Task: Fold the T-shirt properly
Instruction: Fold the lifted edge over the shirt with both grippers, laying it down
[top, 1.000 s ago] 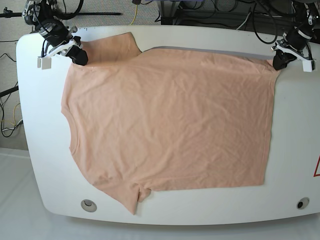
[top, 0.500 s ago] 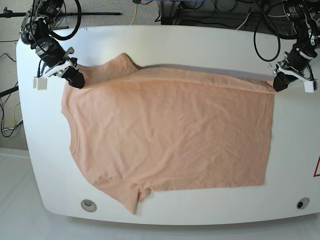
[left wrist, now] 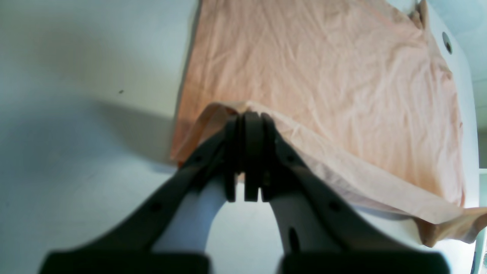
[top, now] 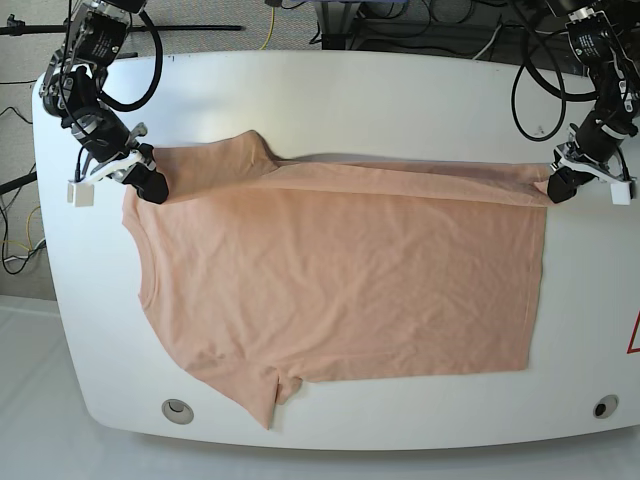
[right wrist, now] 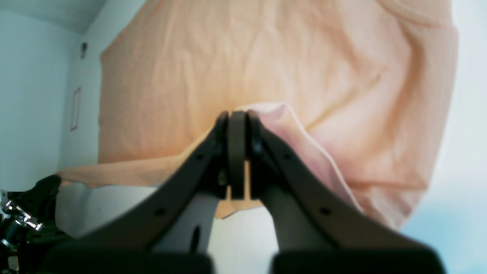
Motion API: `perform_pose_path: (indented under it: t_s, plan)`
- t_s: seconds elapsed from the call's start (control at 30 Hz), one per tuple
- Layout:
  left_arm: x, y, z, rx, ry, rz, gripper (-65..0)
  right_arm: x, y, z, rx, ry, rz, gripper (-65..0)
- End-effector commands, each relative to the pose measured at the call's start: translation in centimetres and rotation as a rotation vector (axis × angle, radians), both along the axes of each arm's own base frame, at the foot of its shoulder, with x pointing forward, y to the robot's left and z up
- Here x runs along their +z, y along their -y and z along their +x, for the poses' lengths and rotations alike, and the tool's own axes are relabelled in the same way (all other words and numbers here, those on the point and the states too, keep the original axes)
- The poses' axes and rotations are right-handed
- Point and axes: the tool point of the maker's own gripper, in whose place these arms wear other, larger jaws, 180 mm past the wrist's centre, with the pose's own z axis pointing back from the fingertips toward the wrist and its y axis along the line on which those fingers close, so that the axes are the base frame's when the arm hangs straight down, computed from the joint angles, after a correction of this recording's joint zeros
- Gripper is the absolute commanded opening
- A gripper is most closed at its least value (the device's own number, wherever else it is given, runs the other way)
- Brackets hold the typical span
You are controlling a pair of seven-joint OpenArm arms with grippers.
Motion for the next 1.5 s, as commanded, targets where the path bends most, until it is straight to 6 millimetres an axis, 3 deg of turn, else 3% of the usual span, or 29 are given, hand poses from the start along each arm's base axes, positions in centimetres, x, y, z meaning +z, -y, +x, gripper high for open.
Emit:
perform_pose_path:
  t_s: [0.0, 0.4, 0.73, 0.87, 1.47]
  plan:
    - [1.6, -0.6, 1.1, 0.006, 0.060, 0.007, -65.0, 1.4, 0.5, 1.1, -0.004, 0.059, -0.001, -65.0]
    - [1.7, 0.0, 3.0, 0.005, 0.086, -0.024, -65.0, 1.7, 0.8, 3.4, -0.025, 0.084, 0.026, -65.0]
    - [3.0, 0.6, 4.9, -0.010, 0.122, -0.016, -65.0, 2.2, 0.8, 5.6, -0.019, 0.104, 0.042, -65.0]
    - [3.3, 0.0, 6.0, -0.005, 0.126, 0.018, -65.0, 1.3, 0.0, 6.4, 0.005, 0.079, 0.074, -65.0]
    - [1.9, -0.6, 9.5, 0.005, 0.096, 0.023, -65.0, 1.1, 0.6, 8.9, -0.005, 0.072, 0.108, -65.0]
